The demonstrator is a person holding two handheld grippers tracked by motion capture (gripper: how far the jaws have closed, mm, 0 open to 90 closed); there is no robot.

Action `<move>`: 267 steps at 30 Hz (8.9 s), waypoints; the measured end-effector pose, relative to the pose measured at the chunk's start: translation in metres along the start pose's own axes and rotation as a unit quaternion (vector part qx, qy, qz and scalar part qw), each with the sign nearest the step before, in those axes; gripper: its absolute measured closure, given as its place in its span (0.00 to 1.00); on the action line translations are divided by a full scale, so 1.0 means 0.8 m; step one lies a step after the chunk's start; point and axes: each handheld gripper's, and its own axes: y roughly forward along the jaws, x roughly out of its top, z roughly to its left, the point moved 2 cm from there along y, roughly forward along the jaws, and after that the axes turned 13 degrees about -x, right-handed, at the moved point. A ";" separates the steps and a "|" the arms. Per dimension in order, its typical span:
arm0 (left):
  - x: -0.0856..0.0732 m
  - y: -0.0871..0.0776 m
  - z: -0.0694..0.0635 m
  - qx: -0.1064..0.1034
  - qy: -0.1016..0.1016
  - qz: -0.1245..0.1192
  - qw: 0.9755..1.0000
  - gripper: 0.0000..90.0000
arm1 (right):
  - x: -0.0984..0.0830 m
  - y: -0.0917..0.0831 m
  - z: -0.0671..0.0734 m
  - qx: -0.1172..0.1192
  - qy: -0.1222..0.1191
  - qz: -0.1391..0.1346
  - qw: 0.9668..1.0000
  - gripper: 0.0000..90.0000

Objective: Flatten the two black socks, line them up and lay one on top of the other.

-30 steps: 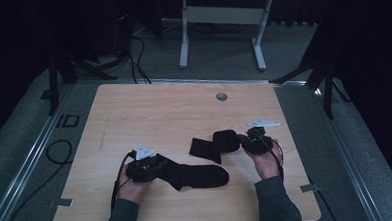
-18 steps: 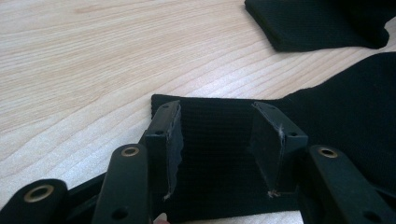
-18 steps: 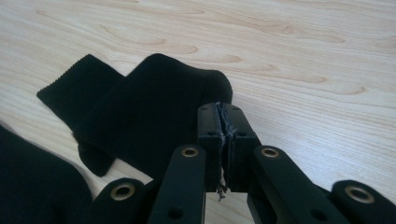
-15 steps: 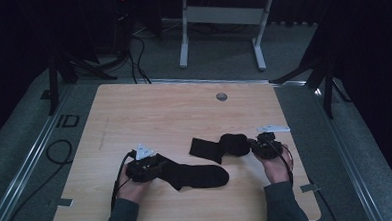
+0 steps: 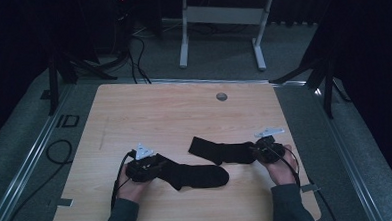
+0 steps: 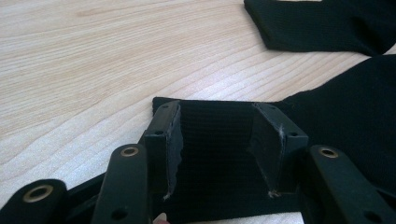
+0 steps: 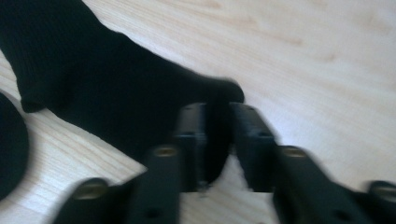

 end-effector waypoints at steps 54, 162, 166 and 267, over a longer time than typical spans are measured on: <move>-0.002 0.000 0.010 -0.001 -0.018 0.011 1.000 0.58 | 0.098 0.081 0.147 0.165 -0.145 0.019 0.975 0.61; -0.019 -0.047 0.024 0.023 -0.088 -0.038 0.995 0.85 | 0.091 -0.025 0.290 0.243 -0.076 0.030 0.967 0.92; -0.019 -0.045 0.021 0.020 -0.080 -0.035 0.996 0.85 | 0.093 -0.018 0.294 0.242 -0.078 0.039 0.966 0.92; -0.021 -0.017 -0.002 0.017 -0.022 0.040 0.999 0.91 | 0.027 -0.091 0.107 0.119 0.027 -0.048 0.991 0.96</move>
